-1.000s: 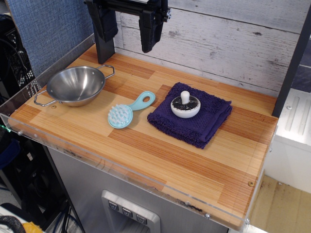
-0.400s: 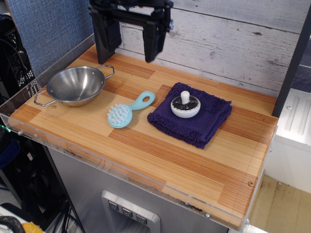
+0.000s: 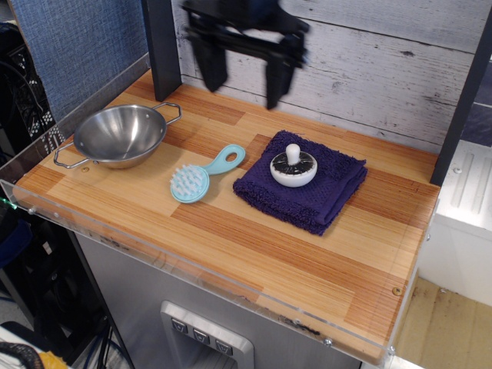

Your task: Move the pot center side to right side on the table

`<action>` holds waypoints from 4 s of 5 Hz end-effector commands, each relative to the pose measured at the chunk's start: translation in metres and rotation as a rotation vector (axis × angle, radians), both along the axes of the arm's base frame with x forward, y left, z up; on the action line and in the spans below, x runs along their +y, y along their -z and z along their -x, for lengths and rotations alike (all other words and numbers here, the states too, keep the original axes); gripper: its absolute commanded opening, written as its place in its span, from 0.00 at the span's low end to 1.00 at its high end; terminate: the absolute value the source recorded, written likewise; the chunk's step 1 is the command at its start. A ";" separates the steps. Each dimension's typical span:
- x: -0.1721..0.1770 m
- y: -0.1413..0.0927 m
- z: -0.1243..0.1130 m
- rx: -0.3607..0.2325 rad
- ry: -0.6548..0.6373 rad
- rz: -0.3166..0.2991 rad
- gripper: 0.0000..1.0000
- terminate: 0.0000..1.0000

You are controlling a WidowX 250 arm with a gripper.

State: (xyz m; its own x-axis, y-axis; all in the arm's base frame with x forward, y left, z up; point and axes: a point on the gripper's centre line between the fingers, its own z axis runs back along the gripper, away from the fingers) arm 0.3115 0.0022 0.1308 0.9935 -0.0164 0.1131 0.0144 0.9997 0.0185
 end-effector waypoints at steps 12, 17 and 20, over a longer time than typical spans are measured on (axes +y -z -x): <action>-0.026 -0.002 0.000 -0.047 -0.013 0.084 0.00 0.00; -0.088 0.101 0.071 0.103 0.128 -0.003 0.00 0.00; -0.077 0.100 0.056 0.087 0.108 0.003 1.00 0.00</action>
